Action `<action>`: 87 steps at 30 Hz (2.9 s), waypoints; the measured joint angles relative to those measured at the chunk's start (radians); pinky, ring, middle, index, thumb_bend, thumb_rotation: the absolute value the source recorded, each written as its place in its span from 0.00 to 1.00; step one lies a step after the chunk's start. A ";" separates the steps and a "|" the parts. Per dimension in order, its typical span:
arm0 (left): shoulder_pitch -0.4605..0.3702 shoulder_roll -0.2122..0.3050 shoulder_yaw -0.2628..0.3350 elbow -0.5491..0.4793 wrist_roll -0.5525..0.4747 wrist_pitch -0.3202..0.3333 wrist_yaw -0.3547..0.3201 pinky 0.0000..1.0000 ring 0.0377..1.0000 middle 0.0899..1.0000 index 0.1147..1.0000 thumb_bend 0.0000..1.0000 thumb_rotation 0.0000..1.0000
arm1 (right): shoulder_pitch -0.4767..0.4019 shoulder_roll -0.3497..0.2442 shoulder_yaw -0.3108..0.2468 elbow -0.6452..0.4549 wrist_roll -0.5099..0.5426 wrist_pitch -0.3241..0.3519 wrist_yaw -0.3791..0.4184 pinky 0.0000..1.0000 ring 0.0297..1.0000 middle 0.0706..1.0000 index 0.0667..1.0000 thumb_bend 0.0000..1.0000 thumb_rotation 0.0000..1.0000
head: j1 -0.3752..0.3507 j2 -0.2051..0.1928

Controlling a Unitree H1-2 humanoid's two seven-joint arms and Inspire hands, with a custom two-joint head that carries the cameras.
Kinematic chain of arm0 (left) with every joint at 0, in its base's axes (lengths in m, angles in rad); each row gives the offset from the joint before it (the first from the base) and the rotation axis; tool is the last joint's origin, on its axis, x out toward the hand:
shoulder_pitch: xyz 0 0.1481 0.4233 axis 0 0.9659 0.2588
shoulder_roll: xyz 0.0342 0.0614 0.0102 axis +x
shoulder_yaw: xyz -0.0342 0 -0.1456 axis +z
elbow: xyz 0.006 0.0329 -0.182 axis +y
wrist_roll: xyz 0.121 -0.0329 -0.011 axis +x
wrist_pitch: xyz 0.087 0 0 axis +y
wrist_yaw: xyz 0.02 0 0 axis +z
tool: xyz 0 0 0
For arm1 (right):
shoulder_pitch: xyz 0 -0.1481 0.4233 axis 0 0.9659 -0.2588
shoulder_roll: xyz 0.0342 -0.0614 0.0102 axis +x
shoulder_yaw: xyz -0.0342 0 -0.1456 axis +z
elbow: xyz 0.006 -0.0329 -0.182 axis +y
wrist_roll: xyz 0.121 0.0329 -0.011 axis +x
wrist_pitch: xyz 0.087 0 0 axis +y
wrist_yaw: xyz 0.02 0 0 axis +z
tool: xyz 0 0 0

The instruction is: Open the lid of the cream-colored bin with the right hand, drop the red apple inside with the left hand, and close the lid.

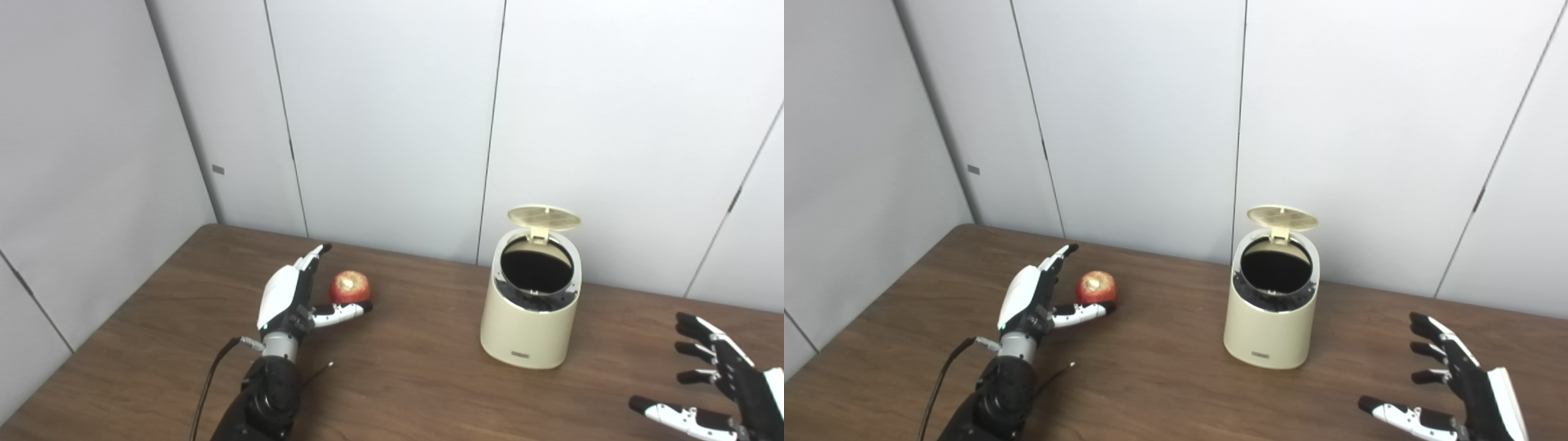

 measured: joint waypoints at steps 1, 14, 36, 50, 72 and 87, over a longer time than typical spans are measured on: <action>0.000 0.000 -0.006 0.006 0.000 0.005 -0.005 0.85 0.96 0.91 0.93 0.96 0.37 | 0.000 0.002 0.000 -0.001 -0.001 0.002 0.000 0.58 0.77 0.83 0.81 0.70 0.00 | 0.000 0.000; -0.002 0.000 -0.043 0.044 0.006 0.020 -0.001 0.88 0.96 0.90 0.92 0.95 0.38 | 0.000 0.009 0.001 -0.029 -0.009 0.032 0.002 0.58 0.76 0.83 0.81 0.69 0.00 | 0.002 0.005; -0.067 -0.013 -0.058 0.176 0.002 -0.042 0.109 0.74 0.86 0.85 0.89 0.85 0.34 | 0.007 -0.027 0.058 -0.061 -0.114 0.007 0.024 0.60 0.77 0.82 0.79 0.71 0.00 | -0.012 0.020; -0.102 0.003 -0.109 0.213 0.055 0.039 0.136 0.66 0.73 0.70 0.72 0.75 0.21 | 0.010 -0.025 0.043 -0.064 -0.084 0.007 0.039 0.60 0.77 0.83 0.80 0.66 0.00 | -0.015 0.032; -0.107 0.034 -0.198 0.215 0.181 0.141 0.153 0.75 0.61 0.44 0.42 0.53 0.00 | 0.010 -0.013 0.033 -0.075 -0.071 0.009 0.039 0.60 0.77 0.85 0.81 0.61 0.00 | -0.015 0.044; -0.017 -0.010 -0.180 0.041 0.156 0.101 0.169 0.77 0.60 0.43 0.43 0.52 0.00 | 0.008 -0.003 0.039 -0.072 -0.088 0.013 0.039 0.62 0.77 0.84 0.81 0.62 0.00 | -0.063 0.038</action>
